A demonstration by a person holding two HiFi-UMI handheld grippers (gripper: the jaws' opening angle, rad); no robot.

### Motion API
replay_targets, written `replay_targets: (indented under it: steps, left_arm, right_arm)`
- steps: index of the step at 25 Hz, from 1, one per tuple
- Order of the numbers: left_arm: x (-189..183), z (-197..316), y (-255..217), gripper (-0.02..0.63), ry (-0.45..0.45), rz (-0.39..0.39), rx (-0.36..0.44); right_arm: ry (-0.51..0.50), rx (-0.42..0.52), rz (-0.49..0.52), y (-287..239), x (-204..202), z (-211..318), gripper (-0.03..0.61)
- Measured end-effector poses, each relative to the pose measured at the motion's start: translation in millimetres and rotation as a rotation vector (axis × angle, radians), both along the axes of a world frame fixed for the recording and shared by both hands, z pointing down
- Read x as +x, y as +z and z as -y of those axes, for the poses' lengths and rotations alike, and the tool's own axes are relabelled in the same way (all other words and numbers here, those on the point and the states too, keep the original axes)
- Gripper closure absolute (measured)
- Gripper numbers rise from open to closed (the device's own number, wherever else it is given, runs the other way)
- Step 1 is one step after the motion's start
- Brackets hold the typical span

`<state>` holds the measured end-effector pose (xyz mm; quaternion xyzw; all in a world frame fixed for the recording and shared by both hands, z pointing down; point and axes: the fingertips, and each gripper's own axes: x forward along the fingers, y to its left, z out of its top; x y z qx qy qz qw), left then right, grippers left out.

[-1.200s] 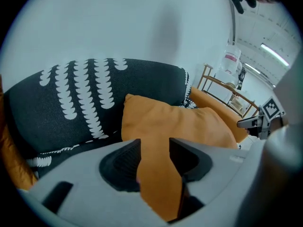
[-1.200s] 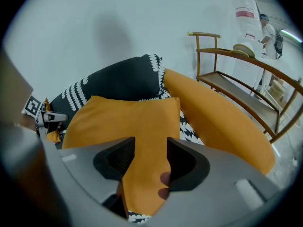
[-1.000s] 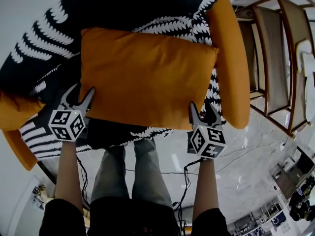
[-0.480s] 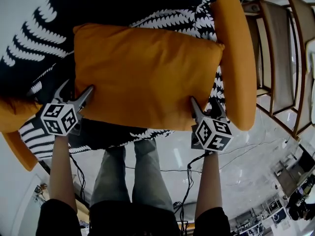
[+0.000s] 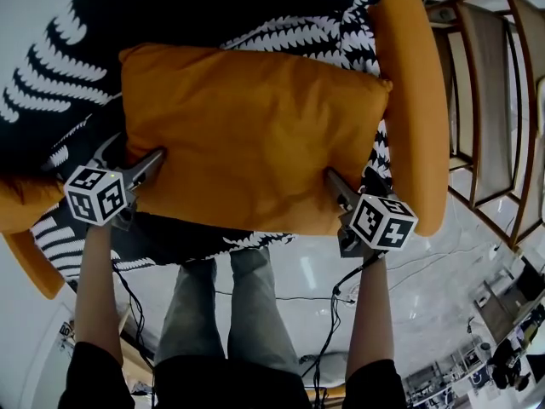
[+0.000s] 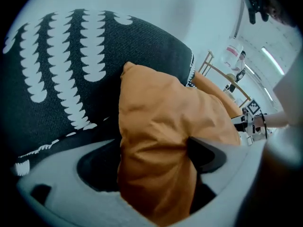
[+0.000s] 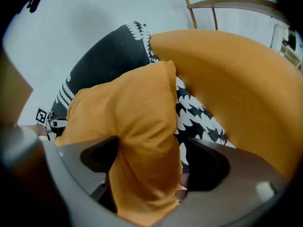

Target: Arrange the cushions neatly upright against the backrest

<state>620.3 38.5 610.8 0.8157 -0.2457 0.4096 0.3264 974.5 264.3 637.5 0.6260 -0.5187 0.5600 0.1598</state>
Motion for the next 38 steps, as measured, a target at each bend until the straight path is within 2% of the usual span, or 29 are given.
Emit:
replay_targets:
  steps: [6,12,14,19,25,30,38]
  left_arm:
    - [6,1,10,0.169,-0.018,-0.028,-0.041]
    - [13,-3,13,0.218,-0.009,-0.015,-0.095]
    - [13,-6,10,0.252,-0.003,-0.020,-0.099]
    - [18,-12,-2,0.364,0.000,-0.036,-0.059]
    - [19,-20,-21,0.438,0.014,-0.047,0.007]
    - [13,-26,-38,0.459,0.013,-0.048,0.057]
    - [-1,-39,-70,0.468,-0.027,-0.102,0.133]
  right_arm:
    - [-0.016,0.007,0.066,7,0,5,0.115]
    - [-0.034,0.011,0.069,8,-5,10,0.186]
    - [-0.042,0.010,0.062,7,-8,10,0.204]
    - [-0.080,0.012,-0.003,0,-10,11,0.273]
    - [-0.118,0.021,-0.088,-15,-14,10,0.326]
    - [-0.153,0.043,-0.177,-36,-19,12,0.348]
    - [-0.189,0.132,-0.279,-77,-24,18,0.354]
